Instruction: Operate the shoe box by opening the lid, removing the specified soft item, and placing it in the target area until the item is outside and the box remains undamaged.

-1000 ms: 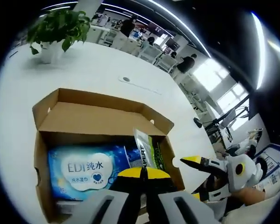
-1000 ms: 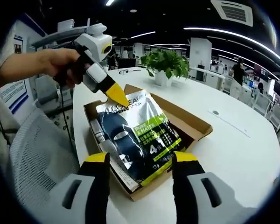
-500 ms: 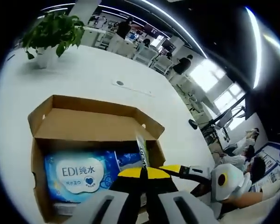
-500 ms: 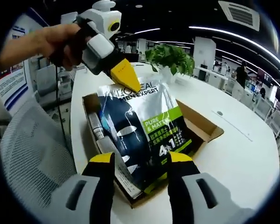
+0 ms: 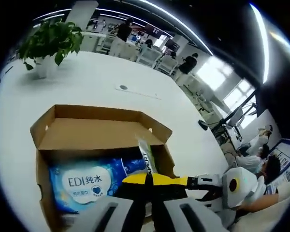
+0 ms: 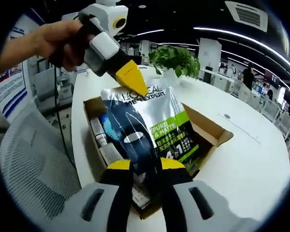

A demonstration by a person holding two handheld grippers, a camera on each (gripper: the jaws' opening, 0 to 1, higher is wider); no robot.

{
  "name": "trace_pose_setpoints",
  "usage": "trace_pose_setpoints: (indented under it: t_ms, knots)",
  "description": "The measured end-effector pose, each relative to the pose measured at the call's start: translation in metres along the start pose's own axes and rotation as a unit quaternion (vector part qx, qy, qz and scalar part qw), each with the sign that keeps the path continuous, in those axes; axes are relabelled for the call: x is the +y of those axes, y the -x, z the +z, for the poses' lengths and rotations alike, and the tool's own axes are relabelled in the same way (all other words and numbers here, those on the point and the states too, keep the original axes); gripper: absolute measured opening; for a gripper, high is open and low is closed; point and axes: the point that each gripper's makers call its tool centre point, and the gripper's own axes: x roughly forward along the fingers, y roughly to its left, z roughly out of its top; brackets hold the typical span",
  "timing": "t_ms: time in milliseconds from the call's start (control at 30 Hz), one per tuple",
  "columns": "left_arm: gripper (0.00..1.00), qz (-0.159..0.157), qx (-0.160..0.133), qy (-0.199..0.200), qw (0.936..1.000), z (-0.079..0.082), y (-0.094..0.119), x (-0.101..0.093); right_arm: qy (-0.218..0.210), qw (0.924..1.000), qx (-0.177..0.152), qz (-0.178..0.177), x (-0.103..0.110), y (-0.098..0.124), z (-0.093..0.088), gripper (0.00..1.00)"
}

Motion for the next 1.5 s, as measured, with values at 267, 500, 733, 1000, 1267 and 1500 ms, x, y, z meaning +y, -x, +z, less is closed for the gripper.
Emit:
trace_pose_setpoints:
  t_ms: [267,500,733,1000,1267,1500]
  knots:
    - [0.0,0.004,0.004,-0.011,0.9999,-0.004,0.001,0.006,-0.003,1.0,0.002,0.005,0.005,-0.001,0.0,0.05]
    - [0.0,0.001,0.003,-0.018,0.9998,-0.005,0.005,0.006,-0.029,0.9995,0.005,0.013,0.009,0.003,0.002,0.0]
    - [0.0,-0.007,-0.002,-0.013,0.9999,-0.004,0.015,0.004,-0.033,0.9993,0.003,0.021,0.016,0.008,0.008,0.0]
    - [0.0,-0.011,-0.016,-0.008,0.9998,0.003,0.029,0.003,-0.027,0.9993,-0.008,0.024,0.018,0.014,0.024,0.0]
    - [0.0,-0.022,-0.033,-0.01,0.9992,0.015,0.036,-0.005,-0.02,0.9995,-0.017,0.016,0.012,0.022,0.039,0.0]
    - [0.0,-0.028,-0.035,-0.019,0.9988,0.023,0.029,-0.013,-0.028,0.9994,-0.02,0.001,-0.001,0.032,0.042,0.0]
